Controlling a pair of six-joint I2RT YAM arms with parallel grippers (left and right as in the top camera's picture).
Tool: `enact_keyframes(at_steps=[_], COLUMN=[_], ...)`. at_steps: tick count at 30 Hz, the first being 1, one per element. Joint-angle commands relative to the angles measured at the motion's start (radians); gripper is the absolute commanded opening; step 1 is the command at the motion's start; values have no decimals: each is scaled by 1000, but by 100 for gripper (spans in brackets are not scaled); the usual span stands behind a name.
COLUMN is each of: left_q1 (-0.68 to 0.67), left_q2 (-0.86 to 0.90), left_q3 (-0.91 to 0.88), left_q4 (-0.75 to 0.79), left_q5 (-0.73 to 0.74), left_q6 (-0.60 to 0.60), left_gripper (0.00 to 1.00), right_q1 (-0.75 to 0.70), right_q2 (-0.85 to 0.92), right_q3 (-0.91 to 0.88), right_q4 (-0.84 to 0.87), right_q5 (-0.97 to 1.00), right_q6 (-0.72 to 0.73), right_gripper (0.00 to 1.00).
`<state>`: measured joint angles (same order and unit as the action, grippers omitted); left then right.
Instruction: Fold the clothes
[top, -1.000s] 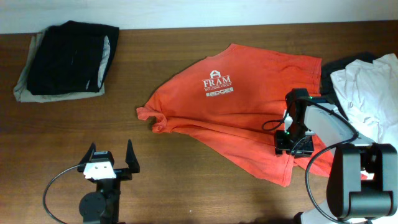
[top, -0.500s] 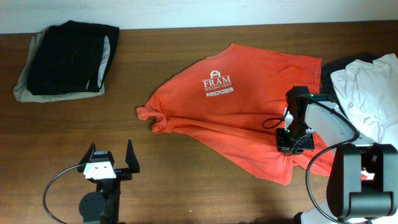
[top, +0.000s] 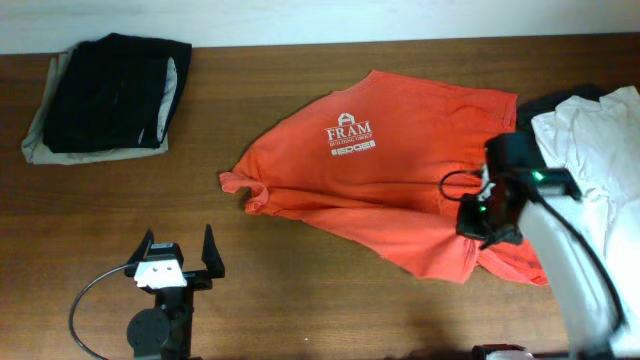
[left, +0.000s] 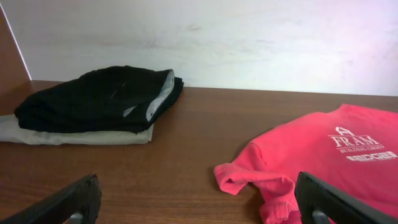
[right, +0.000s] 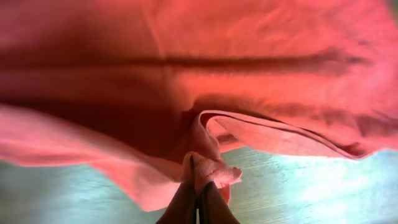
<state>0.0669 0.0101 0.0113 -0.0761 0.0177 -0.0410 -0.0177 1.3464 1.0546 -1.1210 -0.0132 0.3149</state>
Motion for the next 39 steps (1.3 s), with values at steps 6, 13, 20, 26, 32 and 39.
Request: enact_keyframes(at_steps=[6, 13, 20, 26, 32, 39], left_q1=[6, 6, 5, 5, 5, 5], left_q2=[-5, -5, -5, -3, 119, 641], left_q3=[-3, -3, -2, 4, 175, 745], left_q4=[-6, -6, 14, 335, 306, -216], left_q5=[0, 0, 73, 384, 419, 428], left_q6=[19, 20, 19, -13, -77, 232], left_gripper=[99, 99, 99, 99, 99, 99], right_q1=[5, 5, 5, 5, 5, 5], right_q2=[-198, -195, -195, -195, -195, -195], right_q3=[13, -11, -27, -31, -31, -31], right_q4=[-24, -98, -68, -83, -68, -68], right_q5=[-90, -107, -108, -108, -109, -111], right_q6=[216, 223, 222, 222, 222, 222], right_gripper=[4, 4, 4, 4, 4, 4])
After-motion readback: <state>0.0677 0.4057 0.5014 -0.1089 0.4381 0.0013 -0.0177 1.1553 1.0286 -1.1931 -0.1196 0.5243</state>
